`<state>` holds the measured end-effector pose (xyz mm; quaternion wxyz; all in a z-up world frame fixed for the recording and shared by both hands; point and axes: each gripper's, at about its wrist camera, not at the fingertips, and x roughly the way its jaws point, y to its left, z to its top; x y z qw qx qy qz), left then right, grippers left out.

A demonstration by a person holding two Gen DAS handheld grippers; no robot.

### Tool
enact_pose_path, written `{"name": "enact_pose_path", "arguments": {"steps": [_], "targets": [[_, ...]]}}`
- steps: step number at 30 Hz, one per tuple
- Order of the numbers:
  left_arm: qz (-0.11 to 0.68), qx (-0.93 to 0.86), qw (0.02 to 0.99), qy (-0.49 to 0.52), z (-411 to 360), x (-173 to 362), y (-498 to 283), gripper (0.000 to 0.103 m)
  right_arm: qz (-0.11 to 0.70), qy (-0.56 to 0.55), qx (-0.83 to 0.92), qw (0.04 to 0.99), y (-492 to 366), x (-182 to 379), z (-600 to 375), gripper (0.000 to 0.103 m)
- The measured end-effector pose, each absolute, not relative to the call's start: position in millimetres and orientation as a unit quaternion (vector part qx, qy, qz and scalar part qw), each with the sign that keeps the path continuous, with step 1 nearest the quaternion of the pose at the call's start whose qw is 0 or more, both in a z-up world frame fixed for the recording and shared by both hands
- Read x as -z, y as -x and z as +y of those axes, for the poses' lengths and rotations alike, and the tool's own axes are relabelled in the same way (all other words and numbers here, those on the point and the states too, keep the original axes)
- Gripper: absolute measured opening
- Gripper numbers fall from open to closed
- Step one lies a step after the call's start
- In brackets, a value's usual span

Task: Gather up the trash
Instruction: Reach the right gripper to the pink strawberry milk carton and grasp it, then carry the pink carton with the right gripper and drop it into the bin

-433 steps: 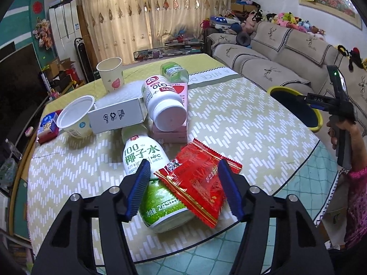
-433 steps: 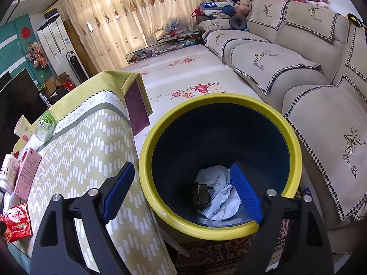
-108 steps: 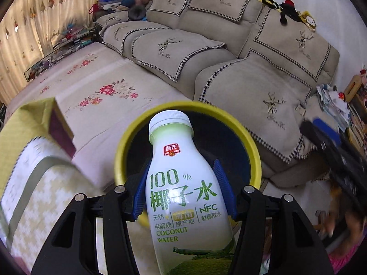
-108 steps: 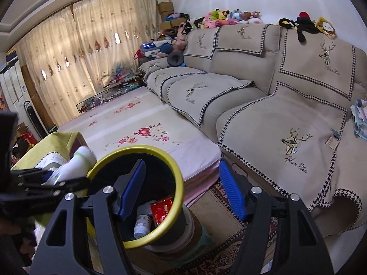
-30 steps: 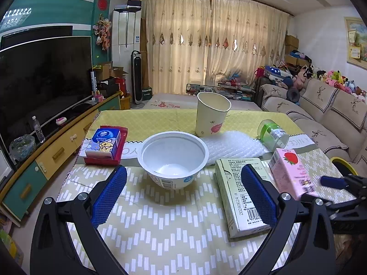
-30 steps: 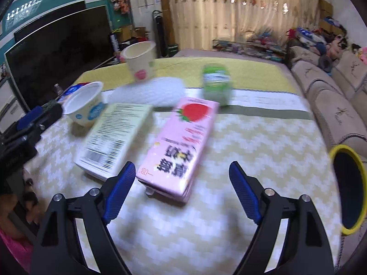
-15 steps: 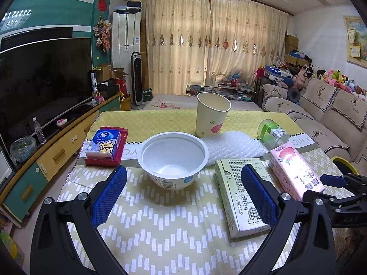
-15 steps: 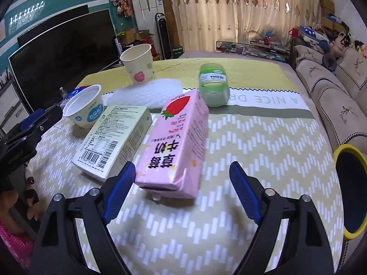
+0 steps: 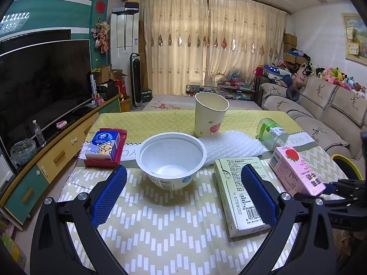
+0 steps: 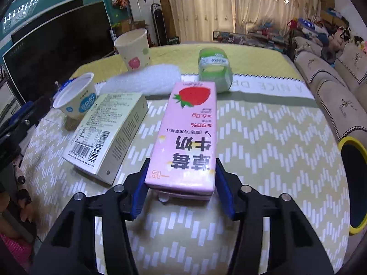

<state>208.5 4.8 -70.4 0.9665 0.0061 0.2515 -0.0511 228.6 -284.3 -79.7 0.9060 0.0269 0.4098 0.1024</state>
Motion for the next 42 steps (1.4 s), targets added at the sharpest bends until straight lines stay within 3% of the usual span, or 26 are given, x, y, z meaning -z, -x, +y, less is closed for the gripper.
{"name": "enact_pose_path", "arguments": {"steps": [8,20,32,42], "targets": [[0.251,0.054,0.966,-0.013,2,70,-207,0.098,0.339,-0.055,-0.117,0.932,-187,31,-330,0.048],[0.232,0.074,0.970,-0.013,-1,65,-199,0.098,0.321,-0.113,-0.121,0.932,-162,11,-379,0.048],[0.227,0.090,0.969,-0.024,-8,64,-194,0.098,0.296,-0.128,0.050,0.945,-158,16,-471,0.048],[0.228,0.094,0.969,-0.032,-11,65,-193,0.098,0.318,-0.138,0.183,0.920,-174,53,-549,0.048]]}}
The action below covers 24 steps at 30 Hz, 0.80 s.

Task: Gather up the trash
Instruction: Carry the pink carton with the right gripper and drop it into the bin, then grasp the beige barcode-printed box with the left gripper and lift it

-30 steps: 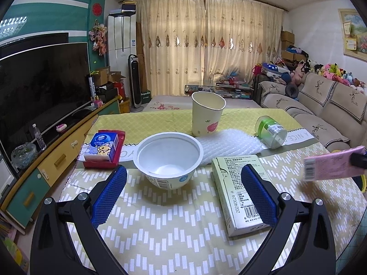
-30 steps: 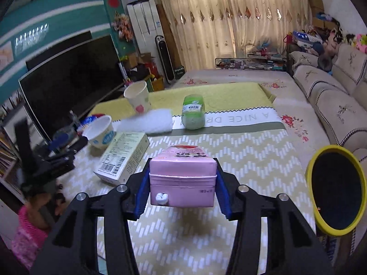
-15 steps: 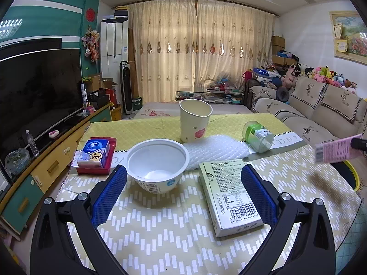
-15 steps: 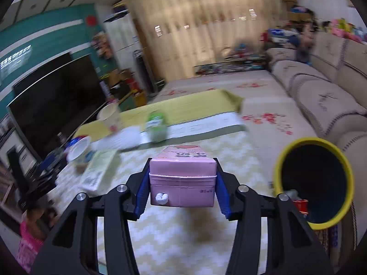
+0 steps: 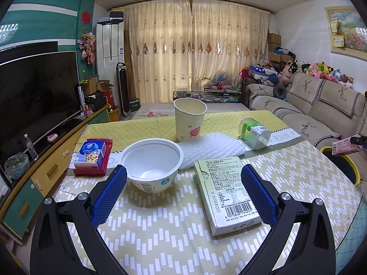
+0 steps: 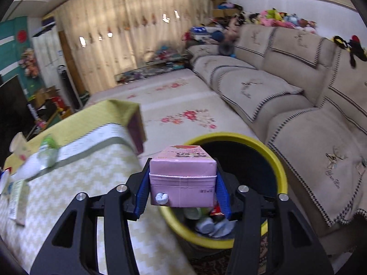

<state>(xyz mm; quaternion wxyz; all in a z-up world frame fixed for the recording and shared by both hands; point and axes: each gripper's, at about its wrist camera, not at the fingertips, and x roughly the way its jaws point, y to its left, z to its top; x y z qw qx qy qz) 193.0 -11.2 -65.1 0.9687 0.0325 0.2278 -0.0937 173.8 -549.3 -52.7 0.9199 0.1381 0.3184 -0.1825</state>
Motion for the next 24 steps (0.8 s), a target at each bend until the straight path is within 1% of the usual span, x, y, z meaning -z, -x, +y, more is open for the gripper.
{"name": "enact_pose_path", "arguments": {"steps": [4,7,12,18,20,24], "targets": [[0.230,0.095,0.968,-0.037,-13,66,-194,0.098,0.323,-0.142,0.206,0.913,-180,62,-564,0.050],[0.230,0.094,0.968,-0.041,-15,67,-195,0.098,0.321,-0.145,0.207,0.913,-183,65,-566,0.055],[0.228,0.095,0.968,-0.047,-18,68,-194,0.098,0.301,-0.149,0.190,0.923,-180,63,-554,0.056],[0.236,0.109,0.965,-0.047,-24,69,-194,0.098,0.284,-0.128,0.167,0.935,-188,62,-523,0.057],[0.247,0.116,0.961,-0.044,-28,70,-195,0.098,0.279,-0.118,0.165,0.939,-189,62,-514,0.057],[0.298,0.122,0.946,-0.043,-45,80,-202,0.098,0.272,-0.105,0.160,0.943,-192,63,-504,0.058]]}}
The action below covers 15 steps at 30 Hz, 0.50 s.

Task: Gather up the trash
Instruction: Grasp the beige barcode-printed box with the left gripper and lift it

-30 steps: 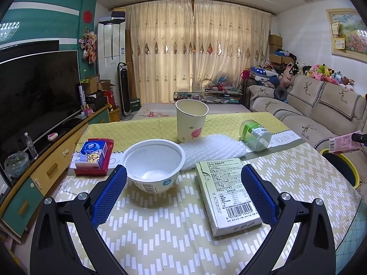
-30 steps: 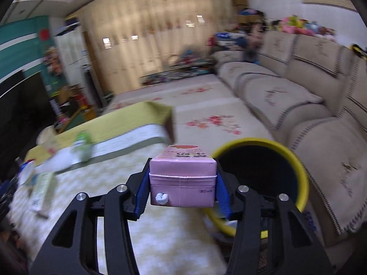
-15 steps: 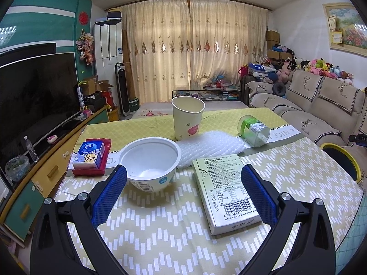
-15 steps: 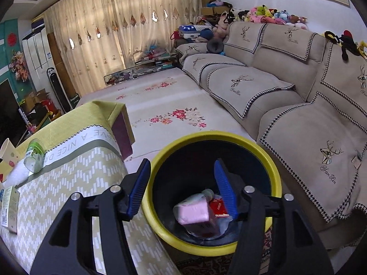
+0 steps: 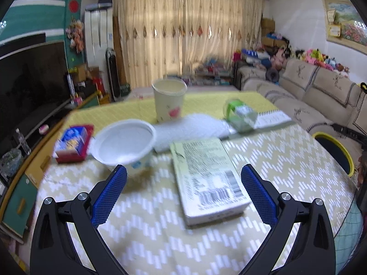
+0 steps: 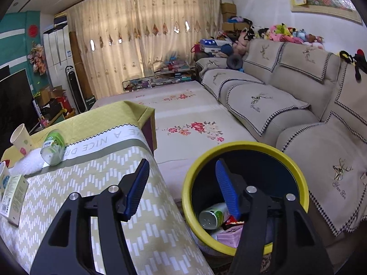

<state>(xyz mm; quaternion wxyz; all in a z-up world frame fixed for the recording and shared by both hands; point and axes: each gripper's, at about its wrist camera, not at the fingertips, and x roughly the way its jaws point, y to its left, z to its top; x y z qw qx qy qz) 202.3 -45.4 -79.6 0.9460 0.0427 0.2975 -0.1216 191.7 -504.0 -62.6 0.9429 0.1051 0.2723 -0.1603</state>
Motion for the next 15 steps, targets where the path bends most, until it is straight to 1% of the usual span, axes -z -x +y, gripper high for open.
{"name": "enact_pose_path", "arguments": {"steps": [2,15], "targets": [[0.326,0.129,0.936,-0.039,-55,86,-208,0.098,0.272,-0.105,0.161,0.943,-193,62,-503,0.060],[0.454,0.083,0.886,-0.045,-98,116,-279,0.097,0.282,-0.109,0.146,0.942,-199,64,-504,0.063]]}}
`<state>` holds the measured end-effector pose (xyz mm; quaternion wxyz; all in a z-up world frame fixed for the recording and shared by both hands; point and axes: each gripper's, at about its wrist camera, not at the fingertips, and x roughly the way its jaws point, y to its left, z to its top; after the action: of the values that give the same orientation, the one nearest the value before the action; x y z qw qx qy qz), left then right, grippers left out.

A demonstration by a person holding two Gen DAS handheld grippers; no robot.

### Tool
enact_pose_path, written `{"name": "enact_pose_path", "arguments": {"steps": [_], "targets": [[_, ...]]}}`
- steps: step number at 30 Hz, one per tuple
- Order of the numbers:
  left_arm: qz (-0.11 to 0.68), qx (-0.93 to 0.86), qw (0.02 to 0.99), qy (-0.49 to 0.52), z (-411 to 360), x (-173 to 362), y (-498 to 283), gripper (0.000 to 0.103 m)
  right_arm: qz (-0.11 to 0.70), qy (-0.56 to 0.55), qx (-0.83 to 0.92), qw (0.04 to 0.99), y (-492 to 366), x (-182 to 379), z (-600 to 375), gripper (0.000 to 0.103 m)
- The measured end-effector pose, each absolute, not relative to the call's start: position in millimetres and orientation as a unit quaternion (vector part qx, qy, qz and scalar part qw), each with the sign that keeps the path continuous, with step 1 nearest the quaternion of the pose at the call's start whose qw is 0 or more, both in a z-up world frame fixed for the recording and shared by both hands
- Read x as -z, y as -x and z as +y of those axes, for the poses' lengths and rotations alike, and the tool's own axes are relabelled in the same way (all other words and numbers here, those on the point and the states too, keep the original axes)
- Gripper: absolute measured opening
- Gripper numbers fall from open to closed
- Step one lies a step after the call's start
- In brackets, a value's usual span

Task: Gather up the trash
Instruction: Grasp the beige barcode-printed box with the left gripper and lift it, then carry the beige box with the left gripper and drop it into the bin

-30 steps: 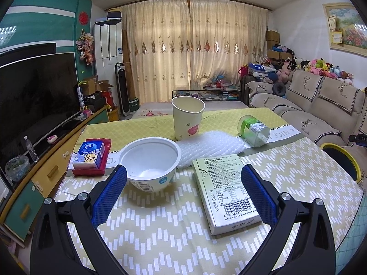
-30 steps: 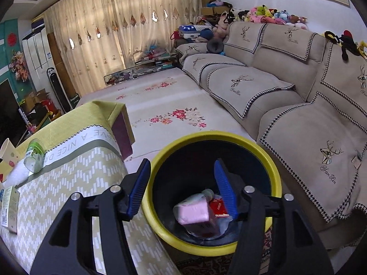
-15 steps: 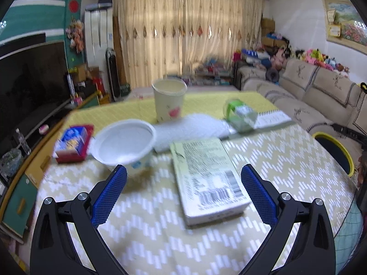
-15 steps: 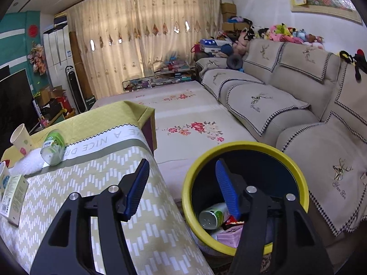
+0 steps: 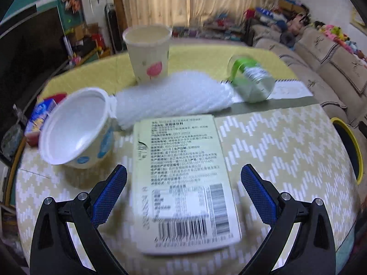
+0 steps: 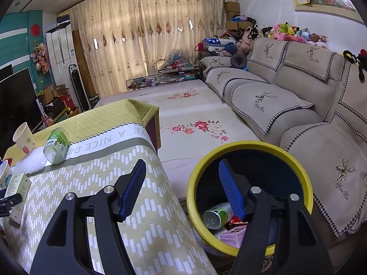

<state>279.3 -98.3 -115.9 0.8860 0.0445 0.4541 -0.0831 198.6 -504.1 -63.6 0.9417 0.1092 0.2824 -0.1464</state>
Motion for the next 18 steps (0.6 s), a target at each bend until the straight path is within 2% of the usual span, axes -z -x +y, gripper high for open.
{"name": "enact_pose_path", "arguments": {"steps": [2,3,11,18], "targets": [[0.468,0.086,0.878,-0.040,-100,121,-285,0.083,0.282,-0.113,0.144,0.942,-198,64,-505,0.063],[0.469,0.079,0.878,-0.049,-102,122,-285,0.072,0.282,-0.114,0.142,0.942,-197,64,-506,0.063],[0.466,0.121,0.874,-0.067,-124,112,-257,0.071,0.266,-0.121,0.131,0.947,-179,57,-514,0.063],[0.437,0.211,0.869,-0.095,-192,82,-222,0.072,0.238,-0.127,0.159,0.950,-138,31,-547,0.063]]}}
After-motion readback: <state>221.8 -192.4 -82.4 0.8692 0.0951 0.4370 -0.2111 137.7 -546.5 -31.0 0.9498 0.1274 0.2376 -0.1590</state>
